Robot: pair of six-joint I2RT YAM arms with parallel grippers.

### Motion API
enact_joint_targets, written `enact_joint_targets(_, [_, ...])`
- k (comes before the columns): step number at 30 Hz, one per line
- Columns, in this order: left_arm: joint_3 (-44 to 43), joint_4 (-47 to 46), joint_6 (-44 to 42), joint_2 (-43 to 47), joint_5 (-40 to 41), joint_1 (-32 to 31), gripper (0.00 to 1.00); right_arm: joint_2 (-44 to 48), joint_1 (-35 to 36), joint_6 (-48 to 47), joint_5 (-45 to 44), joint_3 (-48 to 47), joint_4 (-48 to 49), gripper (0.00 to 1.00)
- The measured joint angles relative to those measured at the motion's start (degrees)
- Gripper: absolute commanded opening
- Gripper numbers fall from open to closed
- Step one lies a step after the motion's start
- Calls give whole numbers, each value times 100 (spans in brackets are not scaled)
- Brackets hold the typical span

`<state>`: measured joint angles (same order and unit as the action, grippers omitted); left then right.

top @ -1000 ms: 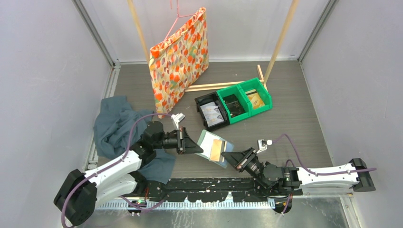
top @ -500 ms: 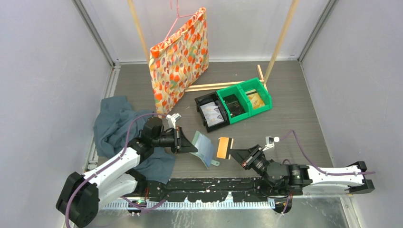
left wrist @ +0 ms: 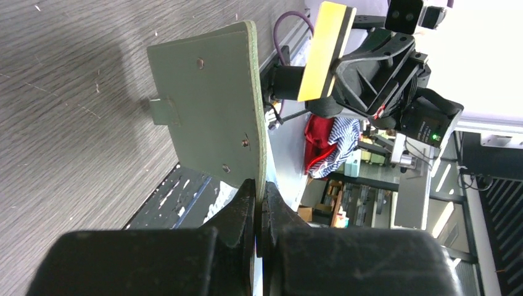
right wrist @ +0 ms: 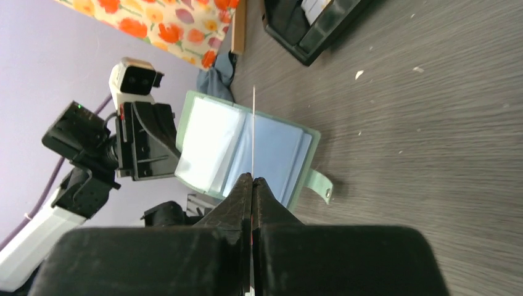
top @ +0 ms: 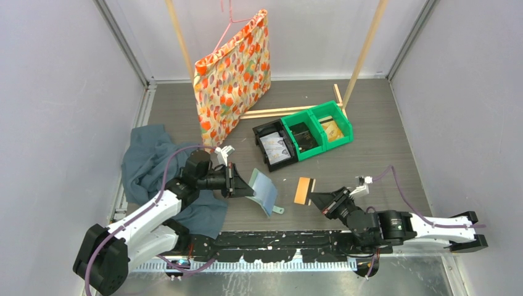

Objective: Take the credit cards out of the card holder
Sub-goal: Place the credit card in the storage box, then place the card holder at the center of the board.

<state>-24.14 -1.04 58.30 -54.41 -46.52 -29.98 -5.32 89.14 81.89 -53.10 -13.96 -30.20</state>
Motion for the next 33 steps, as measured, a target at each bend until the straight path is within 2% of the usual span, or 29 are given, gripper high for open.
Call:
enact_joint_targets(5, [85, -332, 284, -13, 46, -96, 1, 20, 0, 505, -398, -811, -1436, 1])
enact_joint_targets(10, [70, -802, 461, -341, 190, -479, 1, -243, 0, 1058, -852, -1585, -2736, 1])
enact_joint_targets(15, [72, -1604, 758, -1047, 431, -940, 0, -1318, 0, 2072, -1307, -2319, -4168, 1])
enact_joint_targets(19, [227, -2098, 905, -1147, 638, -1043, 1, -2793, 0, 2990, -1617, -3064, -5243, 1])
enact_joint_targets(20, [286, -2079, 890, -1104, 726, -1043, 5, -3119, -31, 3110, -1687, -3250, -5357, 1])
enact_joint_targets(23, [372, -1707, 728, -837, 981, -1043, 34, -3624, -273, 3327, -1834, -3689, -5506, 1])
enact_joint_targets(26, [382, -1115, 409, -302, 1248, -1043, 59, -3606, -745, 3333, -2009, -4061, -5619, 1])
enact_joint_targets(29, [374, -529, 138, 262, 1495, -1043, 68, -3414, -1130, 2463, -2157, -4387, -5545, 1])
enact_joint_targets(31, [354, -186, -9, 490, 1620, -1043, 69, -3394, -1478, 1484, -2140, -4529, -5016, 1])
enact_joint_targets(33, [291, 247, -153, 686, 1790, -1043, 71, -3812, -1958, 330, -1812, -4671, -4242, 1])
